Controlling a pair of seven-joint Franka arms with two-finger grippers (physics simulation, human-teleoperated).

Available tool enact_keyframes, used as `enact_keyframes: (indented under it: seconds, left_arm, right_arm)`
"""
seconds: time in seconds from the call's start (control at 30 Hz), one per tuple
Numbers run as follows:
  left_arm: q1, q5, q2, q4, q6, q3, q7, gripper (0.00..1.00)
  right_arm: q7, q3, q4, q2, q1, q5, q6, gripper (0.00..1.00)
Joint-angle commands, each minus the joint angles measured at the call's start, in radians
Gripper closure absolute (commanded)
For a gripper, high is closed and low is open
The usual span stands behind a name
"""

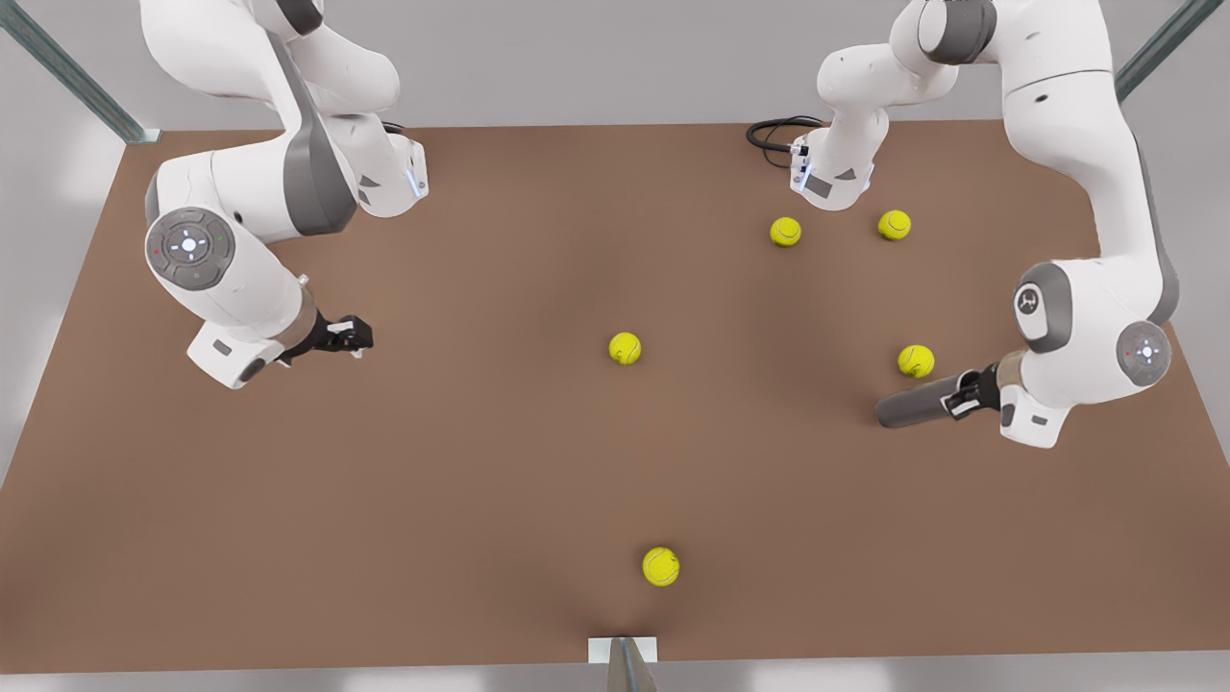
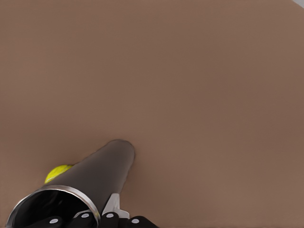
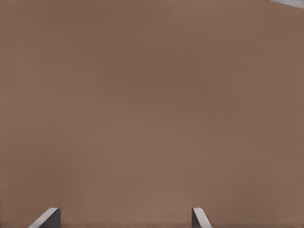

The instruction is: Put the tennis tube upright

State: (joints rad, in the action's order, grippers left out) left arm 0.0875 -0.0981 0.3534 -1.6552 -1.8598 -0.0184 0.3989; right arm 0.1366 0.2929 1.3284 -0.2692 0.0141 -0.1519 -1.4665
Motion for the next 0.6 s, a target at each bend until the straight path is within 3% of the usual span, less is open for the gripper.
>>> enact_keyframes:
  seconds: [0.0,0.2,0.23,0.27,0.57]
  left_arm:
    - [0.000,-0.003,0.006,0.000,-0.001,0.000,0.000,0.79]
    - [0.000,-0.002,0.010,0.000,-0.001,0.000,-0.002,0.79]
    - [0.000,0.001,0.010,0.002,0.001,-0.002,-0.005,0.73]
    - [0.000,0.003,0.010,0.000,0.001,-0.002,-0.014,0.00]
    - [0.000,0.003,0.004,0.002,0.010,-0.026,0.009,0.00]
  right_arm:
    - [0.000,0.000,0.000,-0.001,0.000,0.000,0.000,0.00]
    - [0.000,0.000,0.000,-0.001,0.001,0.000,0.000,0.00]
    - [0.000,0.000,0.000,-0.001,0.000,0.000,0.000,0.00]
    - [0.000,0.000,0.000,0.001,0.000,0.000,0.000,0.00]
    - [-0.005,-0.001,-0.003,-0.001,-0.006,-0.005,-0.002,0.00]
